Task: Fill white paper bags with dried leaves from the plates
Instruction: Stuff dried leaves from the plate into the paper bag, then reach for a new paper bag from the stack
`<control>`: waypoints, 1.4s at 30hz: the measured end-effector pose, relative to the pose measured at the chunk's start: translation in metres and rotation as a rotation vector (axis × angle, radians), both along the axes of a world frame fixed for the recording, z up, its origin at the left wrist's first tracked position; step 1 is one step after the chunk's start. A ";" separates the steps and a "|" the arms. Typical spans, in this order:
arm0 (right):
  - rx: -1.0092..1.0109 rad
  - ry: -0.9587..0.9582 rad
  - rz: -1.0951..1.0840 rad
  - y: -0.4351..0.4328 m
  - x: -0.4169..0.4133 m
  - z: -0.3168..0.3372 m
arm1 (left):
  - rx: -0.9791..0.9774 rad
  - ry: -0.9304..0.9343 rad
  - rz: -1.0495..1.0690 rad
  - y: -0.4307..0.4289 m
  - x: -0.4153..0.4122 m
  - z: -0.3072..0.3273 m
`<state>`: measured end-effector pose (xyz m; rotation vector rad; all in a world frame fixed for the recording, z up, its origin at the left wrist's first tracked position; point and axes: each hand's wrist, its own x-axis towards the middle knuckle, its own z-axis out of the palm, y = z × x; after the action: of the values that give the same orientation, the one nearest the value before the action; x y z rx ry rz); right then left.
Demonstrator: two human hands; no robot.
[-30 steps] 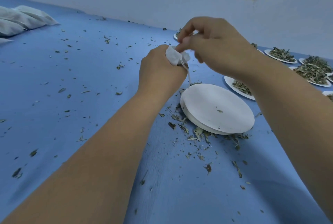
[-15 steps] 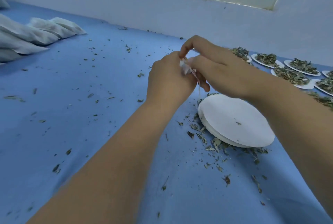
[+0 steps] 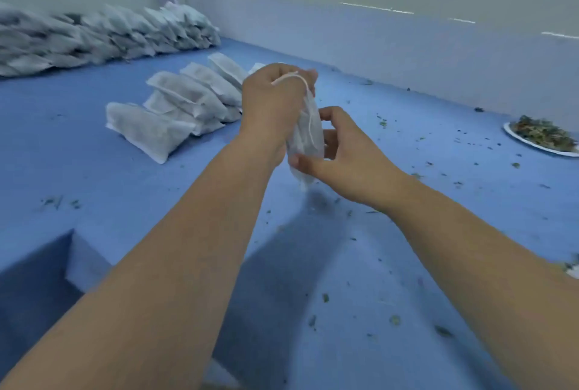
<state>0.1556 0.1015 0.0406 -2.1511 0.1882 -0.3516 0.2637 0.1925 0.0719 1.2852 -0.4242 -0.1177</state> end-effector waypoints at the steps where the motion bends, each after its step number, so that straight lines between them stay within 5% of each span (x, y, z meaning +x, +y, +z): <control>1: 0.014 -0.050 -0.045 0.007 0.016 -0.008 | -0.033 0.037 0.006 0.003 0.014 -0.004; 11: 0.049 -0.277 -0.424 -0.056 0.200 0.011 | -0.163 0.340 0.117 -0.005 0.065 -0.051; 14: -0.063 -0.277 -0.447 -0.073 0.267 0.020 | 0.009 0.270 0.198 -0.015 0.059 -0.055; 17: -0.292 -0.077 -0.390 -0.081 0.313 0.001 | 0.157 0.126 0.177 -0.020 0.052 -0.063; 20: -0.310 0.003 -0.370 -0.083 0.319 -0.021 | 0.278 -0.024 0.164 -0.022 0.049 -0.069; 23: -0.260 -0.112 -0.385 -0.086 0.281 -0.021 | 0.371 -0.070 0.149 -0.021 0.049 -0.072; 30: -0.439 0.003 -0.312 -0.120 0.073 0.010 | 0.491 -0.317 -0.021 -0.030 0.006 -0.064; 42: -0.433 0.166 -0.964 -0.215 -0.299 0.017 | 0.534 -0.437 -0.600 -0.190 -0.209 -0.033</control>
<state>-0.1430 -0.1135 0.0580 -2.3719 1.3661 -0.8090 0.0551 0.0025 0.0388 1.6742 -1.2118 -0.4849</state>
